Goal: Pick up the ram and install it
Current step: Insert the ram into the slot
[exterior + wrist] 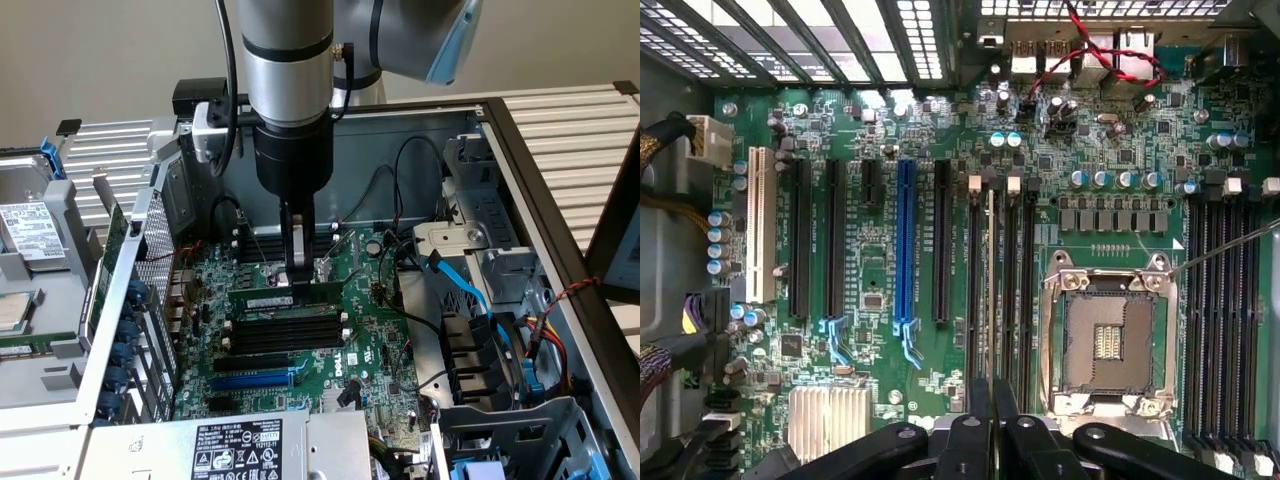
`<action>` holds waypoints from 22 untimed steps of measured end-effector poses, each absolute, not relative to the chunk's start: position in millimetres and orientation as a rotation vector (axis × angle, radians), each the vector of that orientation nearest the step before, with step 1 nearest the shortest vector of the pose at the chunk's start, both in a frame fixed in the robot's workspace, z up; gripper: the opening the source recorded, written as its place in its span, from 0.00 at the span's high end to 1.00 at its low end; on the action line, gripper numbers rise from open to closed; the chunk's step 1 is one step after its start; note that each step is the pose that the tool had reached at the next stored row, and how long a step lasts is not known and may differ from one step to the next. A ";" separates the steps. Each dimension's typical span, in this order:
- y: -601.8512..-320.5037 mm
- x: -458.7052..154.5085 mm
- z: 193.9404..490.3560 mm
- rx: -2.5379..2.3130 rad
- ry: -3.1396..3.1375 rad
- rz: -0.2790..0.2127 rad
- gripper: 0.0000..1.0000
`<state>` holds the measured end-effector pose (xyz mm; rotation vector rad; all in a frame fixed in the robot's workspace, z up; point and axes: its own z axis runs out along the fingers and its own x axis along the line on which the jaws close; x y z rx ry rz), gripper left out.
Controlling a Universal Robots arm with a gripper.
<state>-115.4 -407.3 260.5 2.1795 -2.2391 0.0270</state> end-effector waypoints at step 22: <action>-410.5 -115.8 251.5 2.177 -2.236 0.022 0.87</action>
